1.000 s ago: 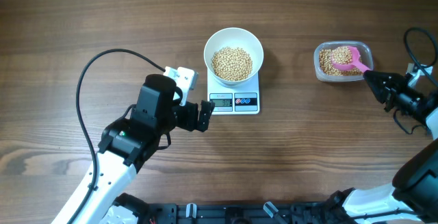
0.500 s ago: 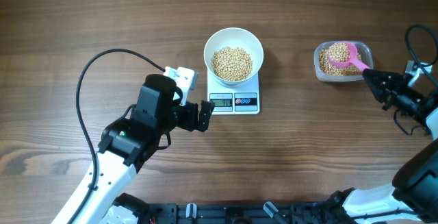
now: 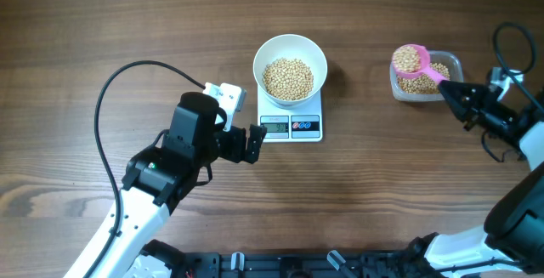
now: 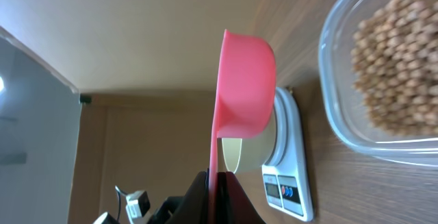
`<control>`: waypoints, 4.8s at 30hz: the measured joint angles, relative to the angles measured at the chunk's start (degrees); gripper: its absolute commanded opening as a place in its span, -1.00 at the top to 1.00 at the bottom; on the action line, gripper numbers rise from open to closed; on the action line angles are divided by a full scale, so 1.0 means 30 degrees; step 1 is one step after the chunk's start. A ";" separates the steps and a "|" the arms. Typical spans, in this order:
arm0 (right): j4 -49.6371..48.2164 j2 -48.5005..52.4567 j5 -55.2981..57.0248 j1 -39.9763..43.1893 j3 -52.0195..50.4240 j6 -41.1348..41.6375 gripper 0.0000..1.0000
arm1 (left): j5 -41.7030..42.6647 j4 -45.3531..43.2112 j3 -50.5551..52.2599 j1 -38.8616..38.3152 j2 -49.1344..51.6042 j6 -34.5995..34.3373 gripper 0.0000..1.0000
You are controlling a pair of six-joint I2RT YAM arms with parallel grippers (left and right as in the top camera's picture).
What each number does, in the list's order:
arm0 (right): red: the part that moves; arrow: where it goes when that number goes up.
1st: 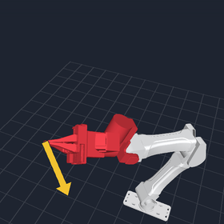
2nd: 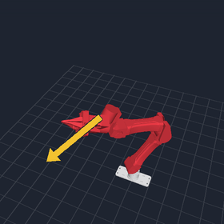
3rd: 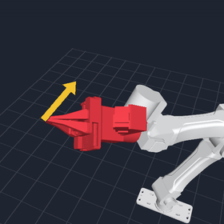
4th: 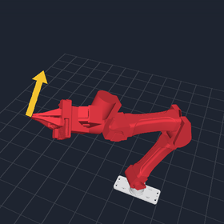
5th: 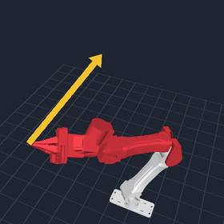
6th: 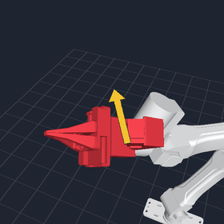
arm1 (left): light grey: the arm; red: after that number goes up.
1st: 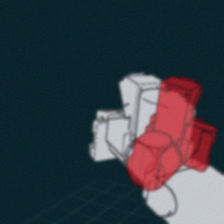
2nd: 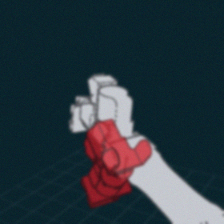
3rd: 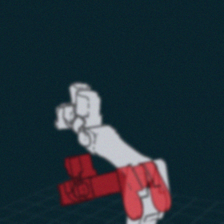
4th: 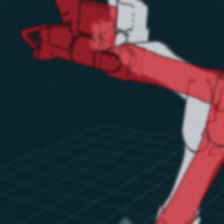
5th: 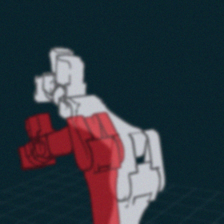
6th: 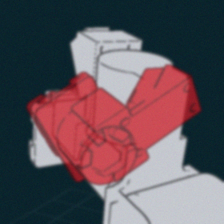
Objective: Scoop item into bowl and weigh 150g on scale
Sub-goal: 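Carry the filled scoop left over the white bowl with the right gripper, then tilt the pink scoop to pour soybeans into the white bowl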
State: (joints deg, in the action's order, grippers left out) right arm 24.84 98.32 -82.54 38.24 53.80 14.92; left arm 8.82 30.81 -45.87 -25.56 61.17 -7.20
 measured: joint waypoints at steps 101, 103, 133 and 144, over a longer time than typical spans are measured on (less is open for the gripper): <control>-0.9253 -0.4444 2.2520 -1.9832 -0.0248 -0.6237 0.92 | 0.0000 0.0000 0.0000 0.0000 0.0000 0.0007 -1.00; -0.9282 -0.4444 2.2556 -1.9861 -0.0248 -0.6608 0.91 | 0.0000 -0.0007 0.0000 0.0000 0.0000 0.0007 -1.00; -1.0003 -0.5275 2.2688 -2.0859 -0.0248 -1.1759 0.92 | 0.0000 -0.0007 0.0000 0.0000 0.0000 0.0007 -1.00; -1.0010 -0.5275 2.2695 -2.0859 -0.0248 -1.2575 0.92 | 0.0000 0.0000 0.0000 0.0000 0.0000 0.0000 -1.00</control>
State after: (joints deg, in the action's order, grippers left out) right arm -5.19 82.50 -14.46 -24.34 53.06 -22.81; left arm 8.82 30.81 -45.87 -25.56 61.17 -7.20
